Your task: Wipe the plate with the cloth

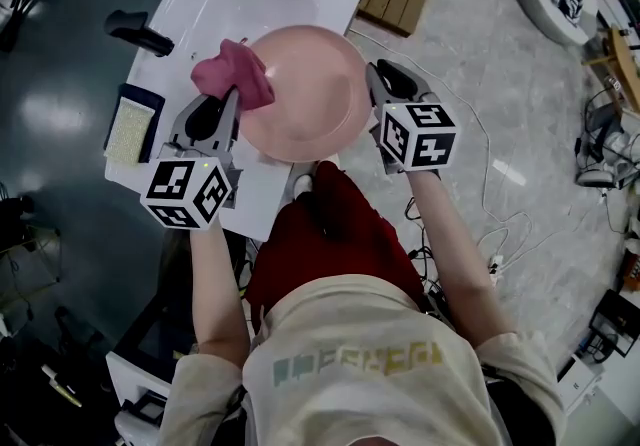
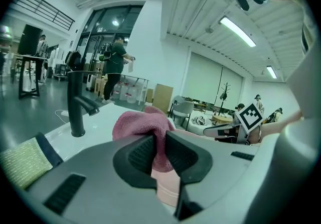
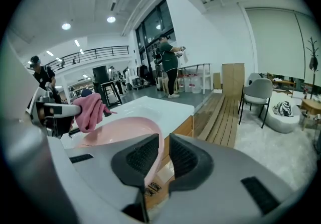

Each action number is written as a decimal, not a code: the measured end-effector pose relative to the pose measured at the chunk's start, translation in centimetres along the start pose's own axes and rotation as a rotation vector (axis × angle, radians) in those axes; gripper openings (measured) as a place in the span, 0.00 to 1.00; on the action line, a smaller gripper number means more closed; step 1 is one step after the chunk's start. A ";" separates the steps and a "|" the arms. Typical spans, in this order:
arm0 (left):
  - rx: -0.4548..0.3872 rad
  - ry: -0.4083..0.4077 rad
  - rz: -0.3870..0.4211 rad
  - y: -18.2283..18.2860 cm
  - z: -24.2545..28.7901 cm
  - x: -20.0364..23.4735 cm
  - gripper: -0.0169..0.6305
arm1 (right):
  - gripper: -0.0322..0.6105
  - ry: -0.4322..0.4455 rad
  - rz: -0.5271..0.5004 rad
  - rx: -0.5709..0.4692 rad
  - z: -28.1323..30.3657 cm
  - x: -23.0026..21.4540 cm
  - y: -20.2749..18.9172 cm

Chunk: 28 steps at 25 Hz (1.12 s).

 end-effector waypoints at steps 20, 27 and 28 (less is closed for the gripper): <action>-0.165 0.015 0.014 3.1 -4.1 -0.5 0.12 | 0.14 0.014 -0.017 -0.309 -8.6 4.3 7.3; -0.193 0.003 0.050 3.5 -6.2 -1.3 0.12 | 0.14 0.017 -0.042 -0.369 -11.5 6.3 7.9; -0.197 0.000 0.055 3.6 -6.5 -1.5 0.12 | 0.14 0.016 -0.047 -0.379 -12.0 6.6 7.9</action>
Point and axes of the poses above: the fingertips, and each gripper's own axes: z forward along the fingers, x to its left, y out of its top, the point moved 1 cm from there along -z, backward along the fingers, and after that the axes turned 4 degrees about -z, right-handed, at the moved point
